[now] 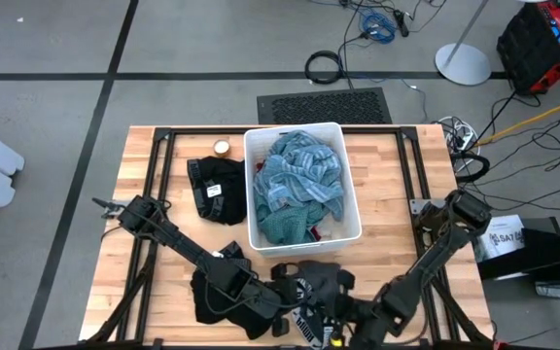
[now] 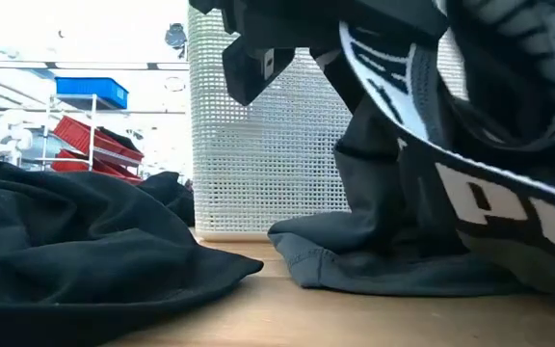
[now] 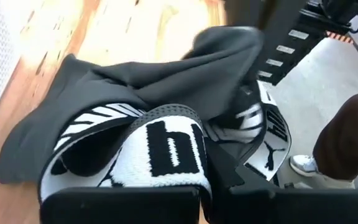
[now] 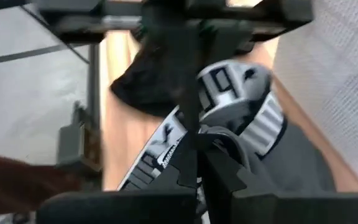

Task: Sort clothes
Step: Put gray boxer into the laundry bin

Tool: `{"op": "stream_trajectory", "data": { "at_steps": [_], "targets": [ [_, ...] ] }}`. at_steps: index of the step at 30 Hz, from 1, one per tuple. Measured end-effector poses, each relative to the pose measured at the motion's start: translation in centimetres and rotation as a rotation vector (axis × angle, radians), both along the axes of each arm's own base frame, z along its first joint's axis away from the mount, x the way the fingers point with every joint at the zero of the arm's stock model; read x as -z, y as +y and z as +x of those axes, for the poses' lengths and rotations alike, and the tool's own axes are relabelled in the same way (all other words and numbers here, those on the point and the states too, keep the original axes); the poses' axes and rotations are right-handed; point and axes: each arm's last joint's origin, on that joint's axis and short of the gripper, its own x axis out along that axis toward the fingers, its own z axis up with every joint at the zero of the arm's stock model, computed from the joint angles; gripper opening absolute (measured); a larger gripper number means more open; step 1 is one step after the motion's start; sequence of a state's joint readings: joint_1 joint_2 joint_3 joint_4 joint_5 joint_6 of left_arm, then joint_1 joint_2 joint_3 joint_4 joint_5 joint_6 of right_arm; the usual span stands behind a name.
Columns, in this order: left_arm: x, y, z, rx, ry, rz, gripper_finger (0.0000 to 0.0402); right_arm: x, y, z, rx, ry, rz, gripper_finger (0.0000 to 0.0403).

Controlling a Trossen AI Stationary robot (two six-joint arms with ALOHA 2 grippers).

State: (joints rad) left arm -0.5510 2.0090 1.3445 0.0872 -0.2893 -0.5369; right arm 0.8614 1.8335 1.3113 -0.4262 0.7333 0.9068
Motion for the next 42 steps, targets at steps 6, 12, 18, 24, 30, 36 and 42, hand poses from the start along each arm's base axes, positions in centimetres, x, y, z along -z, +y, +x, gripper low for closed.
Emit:
{"op": "stream_trajectory", "data": {
  "at_steps": [6,12,18,24,30,36,42],
  "targets": [
    [0.5,0.0,-0.1,0.000,0.034,0.017,0.0003,1.3,-1.1,0.6,-0.002,-0.005,-0.041,0.0002],
    [0.7,0.2,-0.2,0.000,0.050,0.031,0.0003,3.1,-1.9,0.5,-0.080,0.029,-0.115,0.0050],
    [0.8,0.3,-0.2,-0.004,0.060,0.041,0.0003,3.4,-2.4,0.7,-0.141,0.033,-0.231,0.0136],
    [0.8,0.4,-0.1,-0.013,0.056,0.044,0.0003,3.8,-3.1,1.5,-0.138,0.063,-0.235,0.0203],
    [0.7,0.7,0.1,-0.010,0.048,0.060,0.0003,7.0,-2.8,3.1,-0.220,0.113,-0.266,0.0216],
    [0.9,0.8,-0.1,-0.011,0.068,0.069,0.0003,8.5,-2.3,4.4,-0.248,0.040,-0.274,0.0213],
    [1.3,0.9,-0.4,-0.008,0.120,0.095,0.0012,8.4,-2.2,4.5,-0.246,0.026,-0.265,0.0215]
  ]
}}
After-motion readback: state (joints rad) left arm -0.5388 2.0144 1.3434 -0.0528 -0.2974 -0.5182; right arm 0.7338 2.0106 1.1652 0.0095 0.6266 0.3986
